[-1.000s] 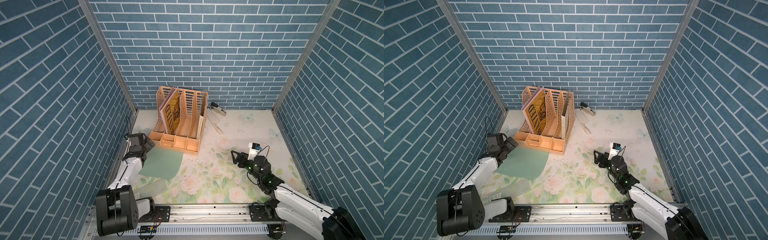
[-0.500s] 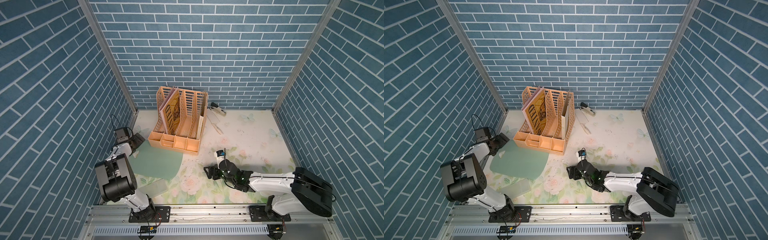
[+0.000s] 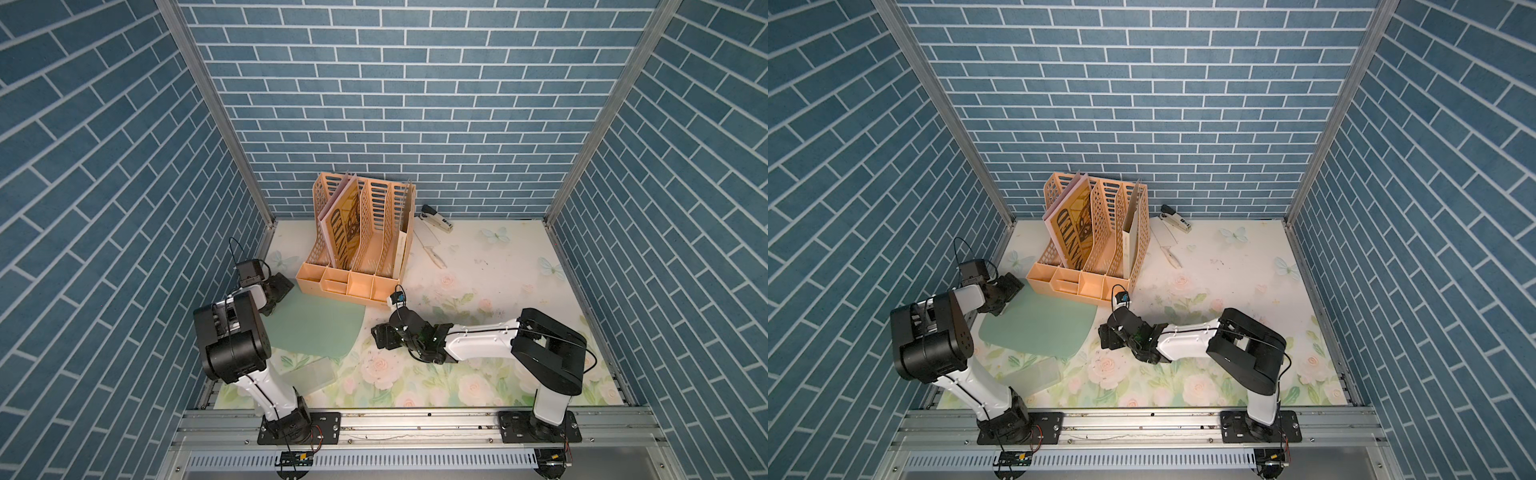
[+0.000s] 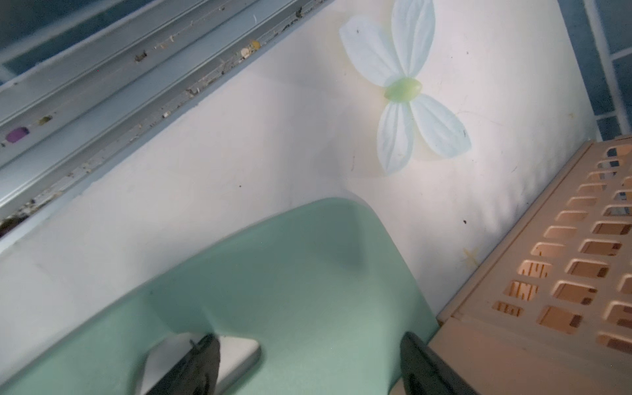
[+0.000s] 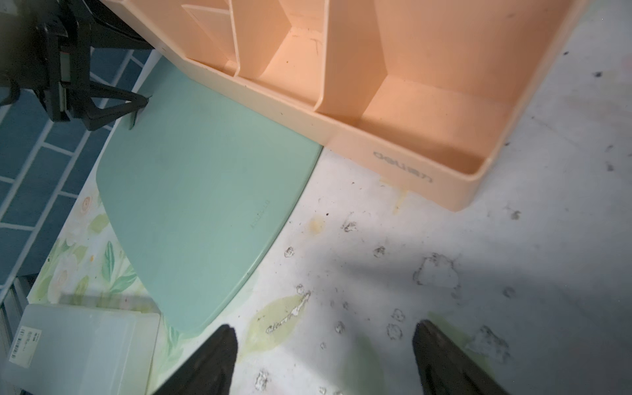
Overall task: Align the knife with the edge of the cutting board
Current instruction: Move the work surface to the center of the board.
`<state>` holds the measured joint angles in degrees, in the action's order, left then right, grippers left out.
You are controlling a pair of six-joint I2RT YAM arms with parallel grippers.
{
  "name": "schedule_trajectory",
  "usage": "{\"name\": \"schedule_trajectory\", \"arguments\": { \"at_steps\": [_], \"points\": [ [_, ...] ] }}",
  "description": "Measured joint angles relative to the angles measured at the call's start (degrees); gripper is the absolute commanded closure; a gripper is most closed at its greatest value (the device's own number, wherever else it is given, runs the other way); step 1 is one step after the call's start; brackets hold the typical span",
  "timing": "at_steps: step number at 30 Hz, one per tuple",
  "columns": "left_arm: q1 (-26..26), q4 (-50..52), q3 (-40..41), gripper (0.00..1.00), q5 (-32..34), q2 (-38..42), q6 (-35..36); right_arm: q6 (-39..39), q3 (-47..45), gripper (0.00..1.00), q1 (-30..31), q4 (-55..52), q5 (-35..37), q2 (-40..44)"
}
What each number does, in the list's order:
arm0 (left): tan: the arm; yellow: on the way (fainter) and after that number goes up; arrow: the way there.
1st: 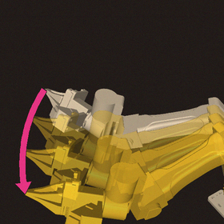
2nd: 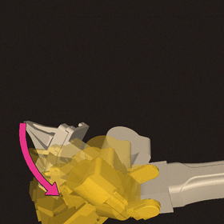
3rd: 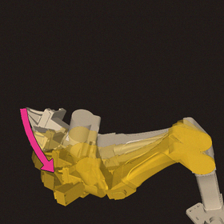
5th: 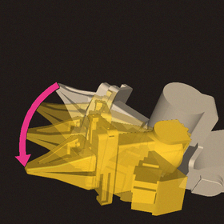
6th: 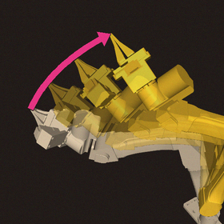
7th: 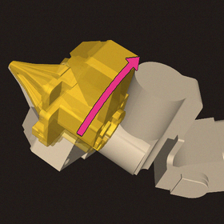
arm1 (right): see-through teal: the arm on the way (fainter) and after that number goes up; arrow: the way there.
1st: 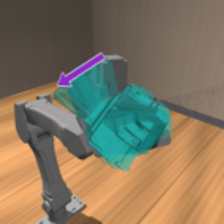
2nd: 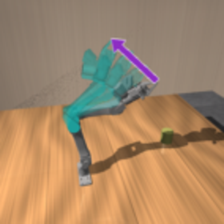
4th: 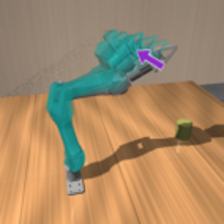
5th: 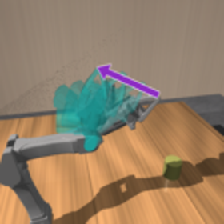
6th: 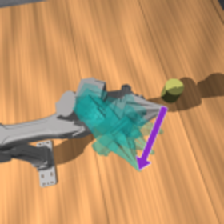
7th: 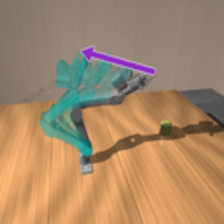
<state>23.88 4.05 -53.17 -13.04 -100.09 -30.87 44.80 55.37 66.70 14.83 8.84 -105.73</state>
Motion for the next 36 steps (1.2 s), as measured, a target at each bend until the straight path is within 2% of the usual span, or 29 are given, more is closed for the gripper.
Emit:
{"name": "schedule_trajectory", "arguments": {
  "at_steps": [17, 27, 36],
  "points": [
    [0.0, -3.5, 3.8, 0.15, -1.9, 2.2, -0.4, 0.4, 12.1, 0.14, 0.0, -5.6, 2.6, -10.2],
    [-0.9, -6.7, 7.3, 0.16, -3.0, 3.9, -0.4, 0.7, 15.9, 0.13, -1.0, -10.9, 4.2, -11.5],
    [-2.1, -6.7, 12.3, 0.16, -6.0, 8.7, -0.9, 0.2, 13.9, 0.13, -1.6, -13.6, 8.0, -9.8]
  ]
}}
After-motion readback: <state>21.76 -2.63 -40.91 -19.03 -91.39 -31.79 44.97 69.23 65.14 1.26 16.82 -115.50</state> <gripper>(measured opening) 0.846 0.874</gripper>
